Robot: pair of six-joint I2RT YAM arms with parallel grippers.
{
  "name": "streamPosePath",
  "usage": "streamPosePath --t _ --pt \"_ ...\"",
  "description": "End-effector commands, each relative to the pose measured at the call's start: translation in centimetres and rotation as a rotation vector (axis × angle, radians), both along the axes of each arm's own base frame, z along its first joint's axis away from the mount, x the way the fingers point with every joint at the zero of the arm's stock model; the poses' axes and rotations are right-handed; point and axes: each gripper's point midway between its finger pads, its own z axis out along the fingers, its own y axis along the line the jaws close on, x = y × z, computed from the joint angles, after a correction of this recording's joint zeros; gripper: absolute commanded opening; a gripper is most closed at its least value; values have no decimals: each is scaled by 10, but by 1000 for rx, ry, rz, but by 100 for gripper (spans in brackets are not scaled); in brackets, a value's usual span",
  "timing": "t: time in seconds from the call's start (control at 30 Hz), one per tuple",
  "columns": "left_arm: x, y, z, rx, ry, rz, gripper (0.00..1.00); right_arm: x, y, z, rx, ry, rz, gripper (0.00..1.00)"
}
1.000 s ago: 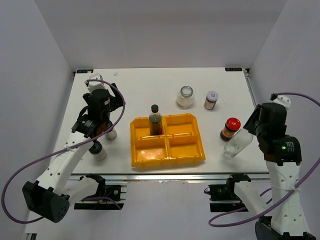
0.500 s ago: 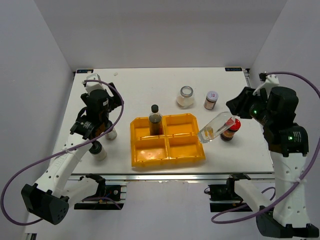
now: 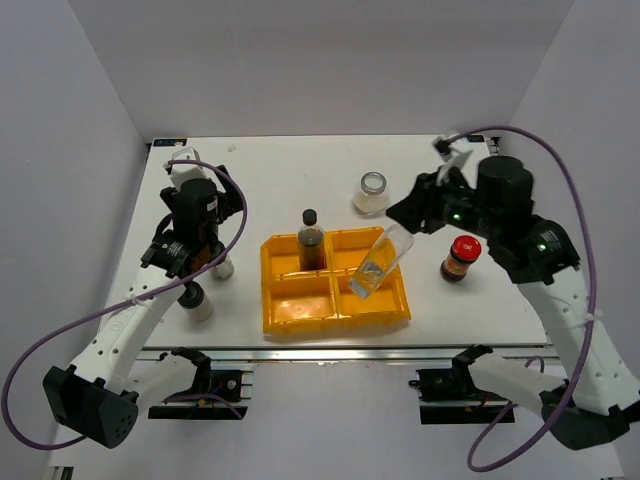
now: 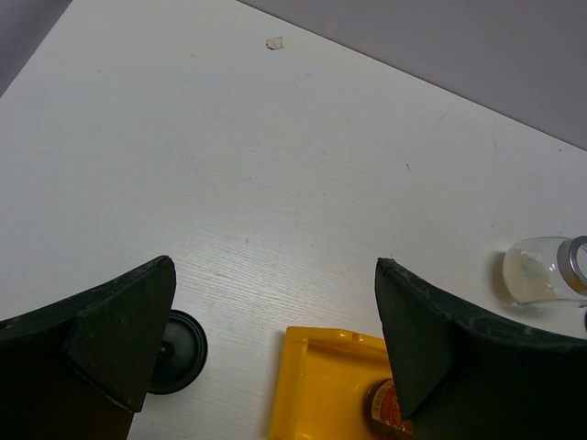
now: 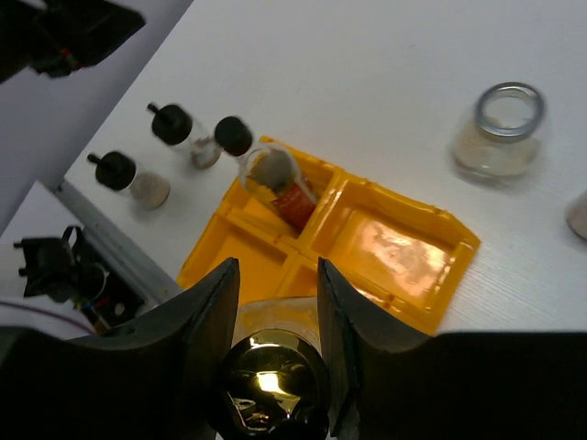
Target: Organize the condiment bottles
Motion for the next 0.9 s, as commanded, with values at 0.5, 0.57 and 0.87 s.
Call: streamPosePath --t 0.5,0.57,0.87 --pt "-17 35 5 -12 -3 208 98 -29 182 49 -76 -268 420 0" --pt "-19 39 5 -15 -8 225 98 -31 195 51 -84 -289 442 0" --pt "-54 77 22 -71 -54 454 98 12 244 59 -150 -406 378 0"
